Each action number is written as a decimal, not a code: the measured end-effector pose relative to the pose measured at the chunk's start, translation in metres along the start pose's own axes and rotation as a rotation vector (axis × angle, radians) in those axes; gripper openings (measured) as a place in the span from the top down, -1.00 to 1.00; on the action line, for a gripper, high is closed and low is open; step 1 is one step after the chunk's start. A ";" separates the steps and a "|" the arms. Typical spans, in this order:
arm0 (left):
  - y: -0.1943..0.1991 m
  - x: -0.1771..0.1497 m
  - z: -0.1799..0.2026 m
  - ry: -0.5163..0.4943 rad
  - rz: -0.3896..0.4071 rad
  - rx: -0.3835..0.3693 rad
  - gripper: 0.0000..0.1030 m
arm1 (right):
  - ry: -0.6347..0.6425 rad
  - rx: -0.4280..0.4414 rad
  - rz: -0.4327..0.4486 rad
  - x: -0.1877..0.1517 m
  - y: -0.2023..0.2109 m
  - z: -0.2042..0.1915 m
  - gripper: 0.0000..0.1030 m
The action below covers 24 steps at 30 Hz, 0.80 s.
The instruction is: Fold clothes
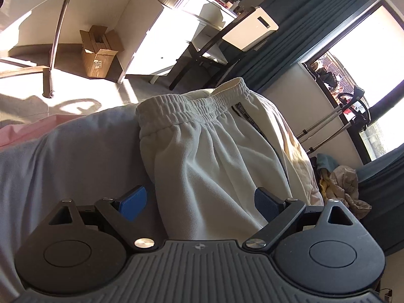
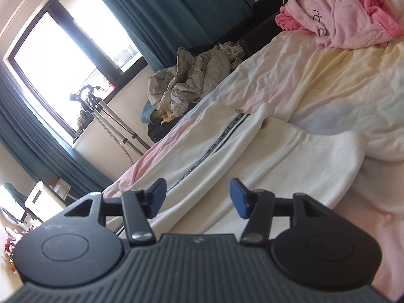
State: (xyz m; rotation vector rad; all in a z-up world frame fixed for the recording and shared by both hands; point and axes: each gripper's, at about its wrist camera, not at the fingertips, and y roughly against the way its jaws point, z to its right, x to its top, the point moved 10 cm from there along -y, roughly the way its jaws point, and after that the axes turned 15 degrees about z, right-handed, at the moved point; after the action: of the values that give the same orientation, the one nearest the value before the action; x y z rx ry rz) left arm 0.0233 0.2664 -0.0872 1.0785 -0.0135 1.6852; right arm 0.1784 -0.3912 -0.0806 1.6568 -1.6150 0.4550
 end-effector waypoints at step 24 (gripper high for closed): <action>-0.008 -0.015 -0.002 0.001 -0.087 -0.002 -0.82 | -0.437 -0.209 -0.041 0.001 0.001 0.091 -0.78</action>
State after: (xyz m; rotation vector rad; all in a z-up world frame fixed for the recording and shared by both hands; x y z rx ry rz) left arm 0.0279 0.2593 -0.1017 1.0622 0.0325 1.6071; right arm 0.1545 -0.4573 -0.1380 1.7012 -1.8602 -0.1082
